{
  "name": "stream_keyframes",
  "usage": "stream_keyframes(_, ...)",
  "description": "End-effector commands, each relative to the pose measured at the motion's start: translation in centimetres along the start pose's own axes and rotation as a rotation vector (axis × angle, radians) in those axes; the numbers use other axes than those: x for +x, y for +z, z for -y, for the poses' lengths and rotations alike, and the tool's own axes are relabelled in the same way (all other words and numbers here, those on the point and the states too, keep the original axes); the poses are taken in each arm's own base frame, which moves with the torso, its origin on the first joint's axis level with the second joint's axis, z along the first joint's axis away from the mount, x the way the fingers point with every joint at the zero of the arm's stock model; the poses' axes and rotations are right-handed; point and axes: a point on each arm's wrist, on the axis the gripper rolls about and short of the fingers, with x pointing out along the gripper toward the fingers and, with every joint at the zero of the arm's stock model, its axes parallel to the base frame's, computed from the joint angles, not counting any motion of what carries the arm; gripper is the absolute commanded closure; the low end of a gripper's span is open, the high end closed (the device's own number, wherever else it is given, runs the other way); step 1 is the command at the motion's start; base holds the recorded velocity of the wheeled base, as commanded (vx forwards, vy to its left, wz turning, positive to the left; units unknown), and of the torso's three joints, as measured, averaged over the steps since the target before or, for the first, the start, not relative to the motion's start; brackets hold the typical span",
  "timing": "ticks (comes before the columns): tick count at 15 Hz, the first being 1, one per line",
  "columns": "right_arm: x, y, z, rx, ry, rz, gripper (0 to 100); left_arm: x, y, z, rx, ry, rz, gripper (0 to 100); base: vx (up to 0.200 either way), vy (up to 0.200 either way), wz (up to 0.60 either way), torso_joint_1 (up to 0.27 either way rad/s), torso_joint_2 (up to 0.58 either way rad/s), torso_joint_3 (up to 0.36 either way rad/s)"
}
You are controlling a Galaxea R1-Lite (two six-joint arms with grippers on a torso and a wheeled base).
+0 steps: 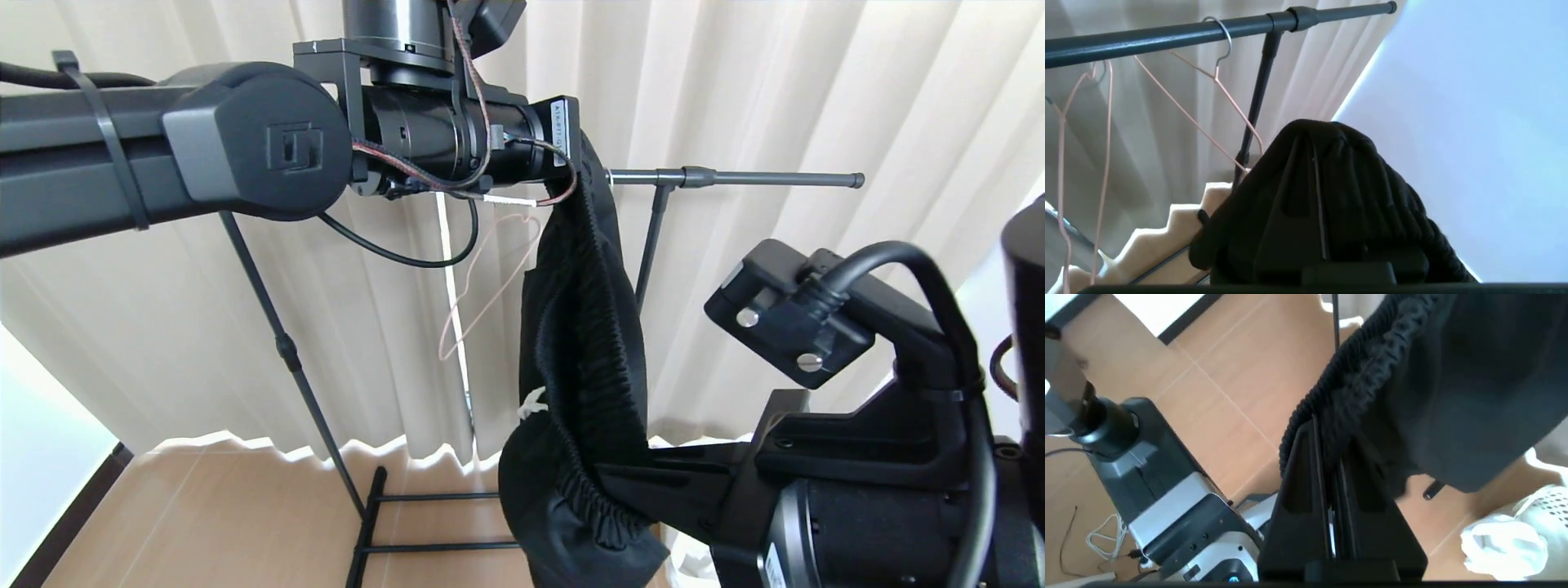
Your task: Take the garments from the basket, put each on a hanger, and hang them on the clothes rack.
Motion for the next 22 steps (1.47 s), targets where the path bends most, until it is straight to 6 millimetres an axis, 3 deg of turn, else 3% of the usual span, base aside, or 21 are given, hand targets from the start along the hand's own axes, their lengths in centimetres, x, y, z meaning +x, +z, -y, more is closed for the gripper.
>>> stream_keyframes(1,0.8,-0.3,0.0,-0.008,-0.012,-0.029,100,0.0,0.0,0.1,0.001,0.0,0.0,100,0.0,0.0,0.0,0.0,0.0,0.0)
stream_keyframes(3,0.7,-0.1,1.1,-0.007,-0.054,-0.03,100,-0.2,0.1,0.0,0.0,0.003,-0.001,100,0.0,0.0,0.0,0.0,0.0,0.0)
stream_keyframes(5,0.8,-0.1,4.7,-0.071,-0.216,-0.084,100,-1.9,0.7,-0.3,-0.004,0.036,-0.008,100,0.0,0.0,0.0,0.0,0.0,0.0)
stream_keyframes(8,1.1,0.2,8.2,-0.086,-0.367,-0.114,100,-5.5,1.3,-0.6,-0.021,0.094,-0.109,100,0.0,0.0,0.0,0.0,0.0,0.0)
stream_keyframes(11,1.6,1.0,10.5,-0.038,-0.463,-0.094,100,-7.1,0.9,-0.6,-0.024,0.185,-0.187,100,0.0,0.0,0.0,0.0,0.0,0.0)
stream_keyframes(14,4.1,2.2,12.4,-0.003,-0.535,-0.006,100,-9.4,-1.1,0.0,0.005,0.255,-0.292,100,0.0,0.0,0.0,0.0,0.0,0.0)
stream_keyframes(15,5.3,3.8,13.2,0.007,-0.55,0.051,100,-9.7,-2.1,0.2,0.04,0.257,-0.334,100,0.0,0.0,0.0,0.0,0.0,0.0)
stream_keyframes(18,7.5,6.8,13.9,0.015,-0.559,0.112,100,-9.7,-5.0,0.6,0.09,0.321,-0.431,100,0.0,0.0,0.0,0.0,0.0,0.0)
stream_keyframes(20,9.0,9.2,14.3,0.02,-0.583,0.173,100,-9.8,-8.5,1.3,0.12,0.325,-0.544,100,0.0,0.0,0.0,0.0,0.0,0.0)
stream_keyframes(22,9.4,9.6,14.4,0.023,-0.59,0.186,100,-9.8,-9.3,1.8,0.128,0.31,-0.572,100,0.0,0.0,0.0,0.0,0.0,0.0)
